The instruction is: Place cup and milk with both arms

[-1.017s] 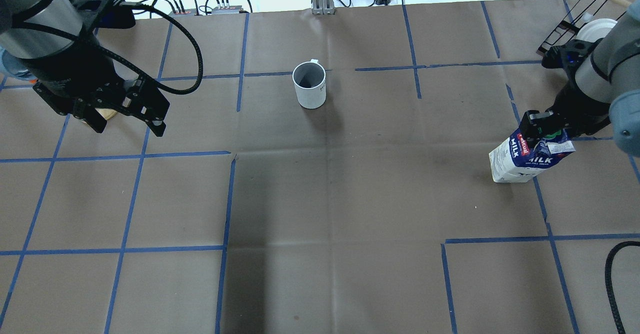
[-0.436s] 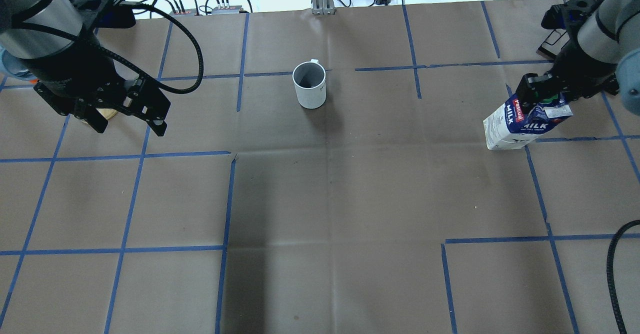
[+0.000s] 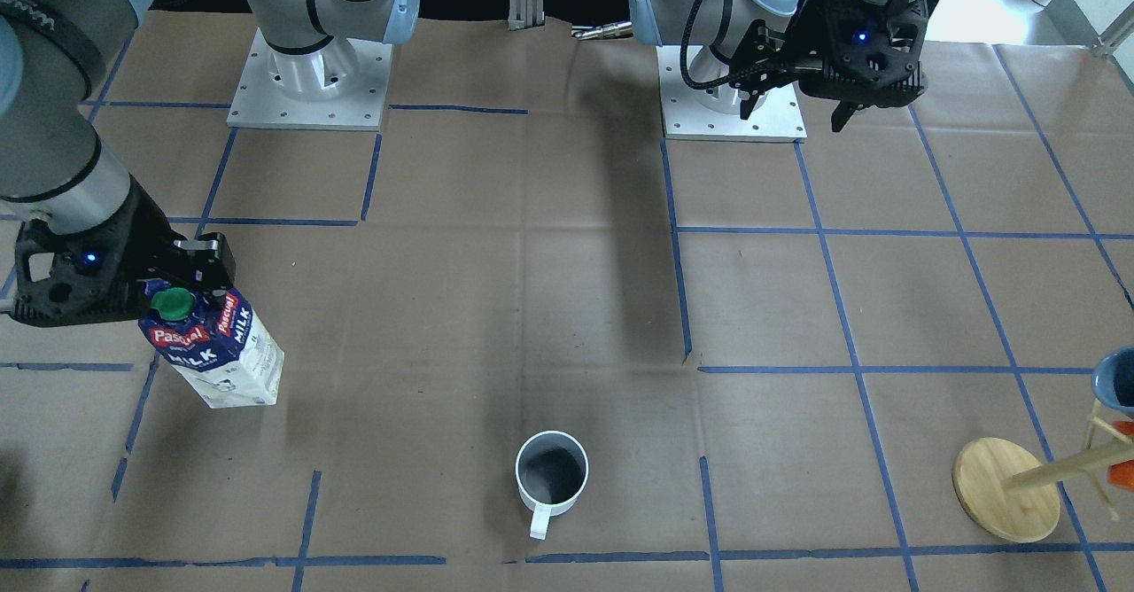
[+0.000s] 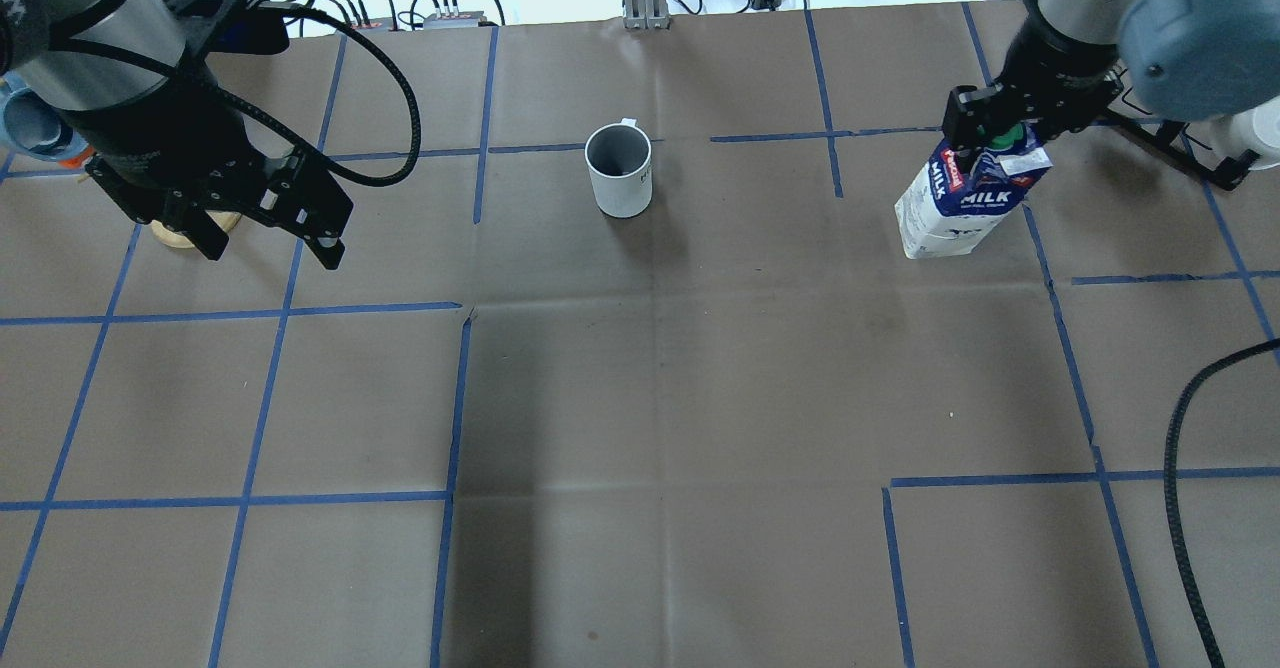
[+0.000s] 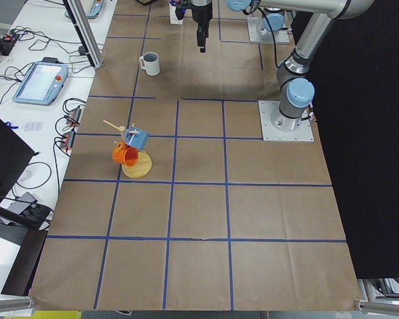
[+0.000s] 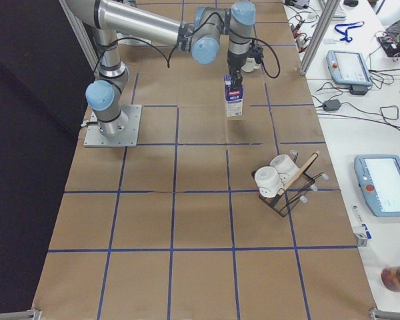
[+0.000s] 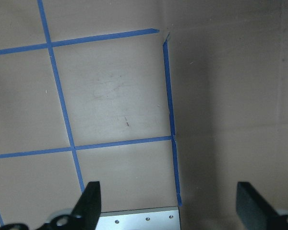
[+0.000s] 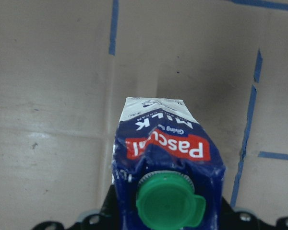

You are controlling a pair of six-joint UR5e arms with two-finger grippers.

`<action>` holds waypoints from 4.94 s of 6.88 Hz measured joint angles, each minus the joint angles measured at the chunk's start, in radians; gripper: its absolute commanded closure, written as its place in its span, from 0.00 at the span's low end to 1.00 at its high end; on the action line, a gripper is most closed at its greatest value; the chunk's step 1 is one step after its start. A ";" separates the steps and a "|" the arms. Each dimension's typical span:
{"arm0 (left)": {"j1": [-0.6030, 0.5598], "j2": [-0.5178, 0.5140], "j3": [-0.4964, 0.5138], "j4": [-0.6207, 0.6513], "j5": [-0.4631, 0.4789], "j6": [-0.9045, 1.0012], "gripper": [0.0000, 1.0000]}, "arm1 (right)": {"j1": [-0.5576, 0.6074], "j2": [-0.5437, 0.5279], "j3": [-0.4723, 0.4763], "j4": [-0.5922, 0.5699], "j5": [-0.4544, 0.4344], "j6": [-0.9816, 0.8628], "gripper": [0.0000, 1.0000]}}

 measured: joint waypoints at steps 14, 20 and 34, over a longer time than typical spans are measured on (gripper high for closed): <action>-0.003 0.030 -0.014 -0.012 0.005 -0.008 0.00 | 0.361 0.453 -0.548 0.159 0.046 0.448 0.36; -0.003 0.032 -0.014 -0.017 0.007 -0.008 0.00 | 0.354 0.457 -0.608 0.223 0.047 0.453 0.00; -0.001 0.031 -0.016 -0.030 0.005 -0.009 0.00 | 0.138 -0.232 0.050 0.228 0.006 0.260 0.00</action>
